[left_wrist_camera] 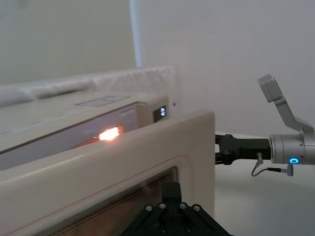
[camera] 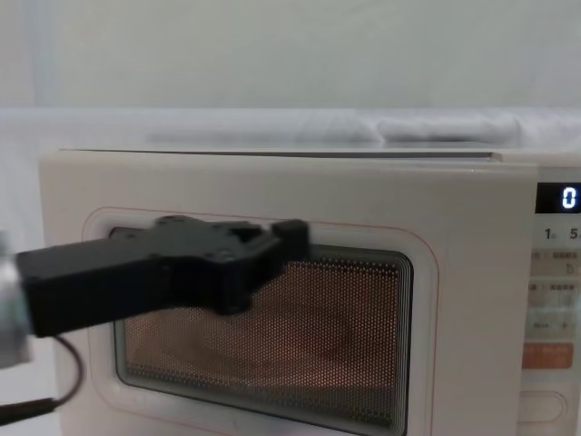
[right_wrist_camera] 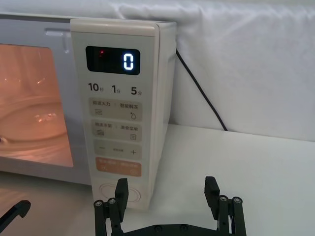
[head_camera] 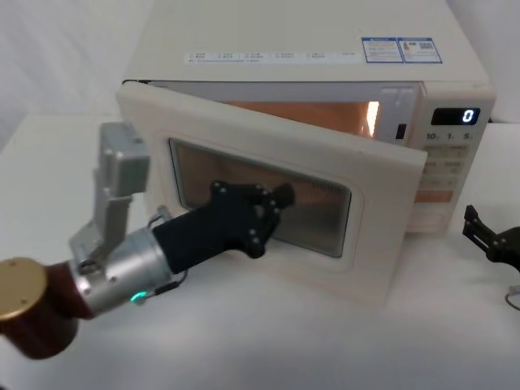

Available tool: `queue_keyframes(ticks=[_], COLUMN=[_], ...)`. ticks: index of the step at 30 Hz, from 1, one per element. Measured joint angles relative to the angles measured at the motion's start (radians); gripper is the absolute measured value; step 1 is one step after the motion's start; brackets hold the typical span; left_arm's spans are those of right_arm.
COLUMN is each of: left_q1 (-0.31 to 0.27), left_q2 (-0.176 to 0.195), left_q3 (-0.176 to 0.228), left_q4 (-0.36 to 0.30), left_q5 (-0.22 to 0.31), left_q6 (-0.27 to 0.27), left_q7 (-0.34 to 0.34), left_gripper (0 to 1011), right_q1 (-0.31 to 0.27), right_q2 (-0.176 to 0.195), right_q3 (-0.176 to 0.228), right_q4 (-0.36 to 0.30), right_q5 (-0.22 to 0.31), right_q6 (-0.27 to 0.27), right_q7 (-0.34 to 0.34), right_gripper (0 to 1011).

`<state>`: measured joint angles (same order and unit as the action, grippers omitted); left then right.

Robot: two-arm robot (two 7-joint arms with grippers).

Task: Press the button to open the microwave door with one hand; close the microwave door with the other hand.

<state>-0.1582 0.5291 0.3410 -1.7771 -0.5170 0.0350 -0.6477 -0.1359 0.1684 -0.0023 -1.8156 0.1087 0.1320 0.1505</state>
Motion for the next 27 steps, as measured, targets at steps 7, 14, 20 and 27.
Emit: queue_keyframes(ticks=[7, 14, 20, 27], left_q1=[-0.067, -0.108, -0.122, -0.134], left_q2=[-0.046, -0.094, -0.118, -0.135], left_q3=[0.084, 0.13, 0.142, 0.137], left_q4=[0.042, 0.068, 0.066, 0.067], left_q5=[0.063, 0.097, 0.109, 0.118], left_q6=[0.015, 0.019, 0.022, 0.022], left_q7=[0.058, 0.131, 0.175, 0.211], left_gripper=[0, 0, 0, 0], right_q1=[0.0, 0.0, 0.0, 0.0], right_q2=[0.0, 0.0, 0.0, 0.0], right_q3=[0.0, 0.0, 0.0, 0.0], right_q4=[0.0, 0.0, 0.0, 0.0], right_q5=[0.0, 0.0, 0.0, 0.0], right_q6=[0.0, 0.0, 0.0, 0.0], right_q7=[0.0, 0.0, 0.0, 0.0], right_gripper=[1002, 1002, 1002, 1002])
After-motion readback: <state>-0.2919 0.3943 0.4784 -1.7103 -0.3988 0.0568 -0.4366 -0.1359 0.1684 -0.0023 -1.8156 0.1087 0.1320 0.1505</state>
